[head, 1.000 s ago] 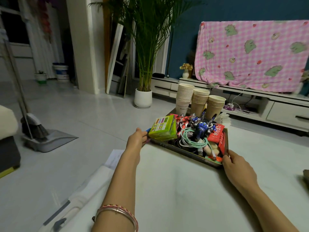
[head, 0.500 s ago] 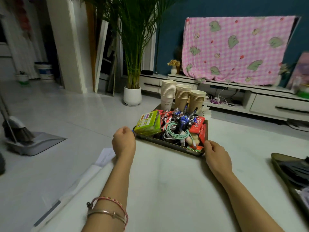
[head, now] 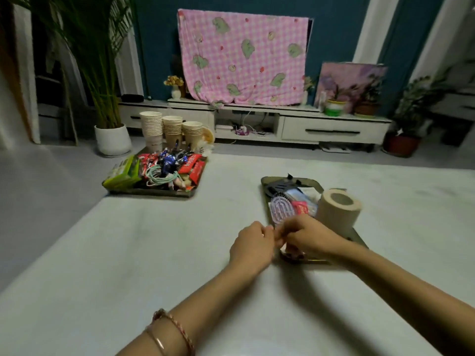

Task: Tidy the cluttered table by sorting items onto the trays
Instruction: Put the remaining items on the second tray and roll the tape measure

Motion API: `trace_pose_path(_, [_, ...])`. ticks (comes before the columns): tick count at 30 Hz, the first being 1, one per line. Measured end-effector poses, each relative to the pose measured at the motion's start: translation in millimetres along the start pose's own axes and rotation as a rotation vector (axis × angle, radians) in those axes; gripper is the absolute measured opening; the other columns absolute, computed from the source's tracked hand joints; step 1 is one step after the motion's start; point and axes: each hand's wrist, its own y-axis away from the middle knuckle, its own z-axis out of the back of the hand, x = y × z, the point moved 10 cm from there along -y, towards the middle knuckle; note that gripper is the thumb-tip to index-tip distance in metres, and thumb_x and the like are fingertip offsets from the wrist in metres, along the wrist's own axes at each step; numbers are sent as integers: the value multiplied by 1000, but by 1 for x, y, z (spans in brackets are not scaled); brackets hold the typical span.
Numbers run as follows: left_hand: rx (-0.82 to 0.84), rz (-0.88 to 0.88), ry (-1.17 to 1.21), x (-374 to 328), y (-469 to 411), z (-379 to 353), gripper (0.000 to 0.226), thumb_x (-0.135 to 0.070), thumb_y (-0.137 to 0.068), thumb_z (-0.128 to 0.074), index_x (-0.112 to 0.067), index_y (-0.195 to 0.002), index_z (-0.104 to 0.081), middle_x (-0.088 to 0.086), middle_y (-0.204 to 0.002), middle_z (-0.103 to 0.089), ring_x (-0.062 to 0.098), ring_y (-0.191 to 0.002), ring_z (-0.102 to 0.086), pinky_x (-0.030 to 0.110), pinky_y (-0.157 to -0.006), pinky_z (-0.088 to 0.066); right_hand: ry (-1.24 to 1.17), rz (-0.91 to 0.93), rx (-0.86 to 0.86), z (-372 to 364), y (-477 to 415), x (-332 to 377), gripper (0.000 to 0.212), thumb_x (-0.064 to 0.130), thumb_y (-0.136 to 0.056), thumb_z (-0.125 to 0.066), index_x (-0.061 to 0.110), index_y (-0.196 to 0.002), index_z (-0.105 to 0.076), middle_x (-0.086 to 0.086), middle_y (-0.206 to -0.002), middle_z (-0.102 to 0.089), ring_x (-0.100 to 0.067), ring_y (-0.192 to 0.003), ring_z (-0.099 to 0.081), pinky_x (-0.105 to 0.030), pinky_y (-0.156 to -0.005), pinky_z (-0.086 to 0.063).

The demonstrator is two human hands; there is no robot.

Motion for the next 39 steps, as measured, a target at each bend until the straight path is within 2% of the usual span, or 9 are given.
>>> trace_pose_path(3, [50,44,-137,-1,9,-24,30,-30,-94,-39,-8,-106,-55,10,-114,-60,29,-104,-56,31,-79,-41,-55,-127,-223,55,36,-39,25,-8,-81,-45,3,-67,-62,-7,-60,-60,-7,-40,-47,-15,-38,-34])
trace_pose_path(6, [26,90,-190,-3,11,-27,31,-28,-92,-39,-7,-104,-58,11,-112,-62,30,-102,-58,30,-78,-42,55,-270,-499,104,48,-69,15,1,-78,-48,0,-77,-63,-15,-77,-63,-22,-65,-58,-23,-51,-41])
trace_pose_path(12, [-3,65,-277,-19,16,-24,28,-22,-87,-44,-5,-104,-58,15,-113,-60,33,-103,-57,29,-74,-39,-18,-407,-669,126,66,-118,15,7,-80,-46,-2,-72,-55,-18,-74,-57,-29,-65,-50,-34,-60,-41])
trace_pose_path(19, [-12,71,-226,-19,23,-20,28,-20,-87,-46,2,-100,-59,18,-109,-62,35,-100,-58,33,-78,-46,-392,-432,-840,135,83,-158,19,4,-92,-46,-1,-95,-64,-20,-99,-66,-31,-79,-58,-38,-76,-50])
trace_pose_path(22, [-25,74,-221,-11,25,-11,23,-20,-86,-47,0,-89,-60,18,-97,-63,33,-91,-60,33,-72,-47,-448,-456,-747,124,74,-161,26,3,-94,-42,-12,-109,-56,-18,-85,-57,-28,-69,-52,-37,-67,-48])
trace_pose_path(25, [-52,47,-256,5,32,5,27,-19,-85,-46,-14,-59,-40,6,-65,-46,20,-59,-43,26,-49,-29,-495,-395,-561,100,57,-148,29,7,-96,-39,-14,-115,-48,-14,-76,-51,-21,-58,-46,-28,-53,-45])
trace_pose_path(29, [-50,37,-255,34,42,32,27,-21,-83,-48,-15,-59,-37,2,-62,-45,22,-62,-40,26,-53,-28,-385,-262,-421,69,38,-118,30,16,-96,-44,-7,-103,-60,-10,-69,-50,-19,-59,-42,-28,-51,-37])
trace_pose_path(33, [118,40,-231,56,53,52,20,-21,-84,-52,-11,-66,-52,6,-67,-54,20,-64,-48,26,-57,-36,-273,-123,-383,43,32,-88,22,13,-96,-44,20,-88,-64,-5,-74,-60,-18,-65,-49,-27,-53,-41])
trace_pose_path(39, [316,204,-262,103,82,95,19,-17,-83,-54,-11,-65,-58,1,-51,-51,11,-44,-44,16,-45,-34,-189,35,-371,-14,37,-40,21,18,-95,-48,12,-96,-68,-8,-90,-69,-23,-84,-62,-37,-76,-53])
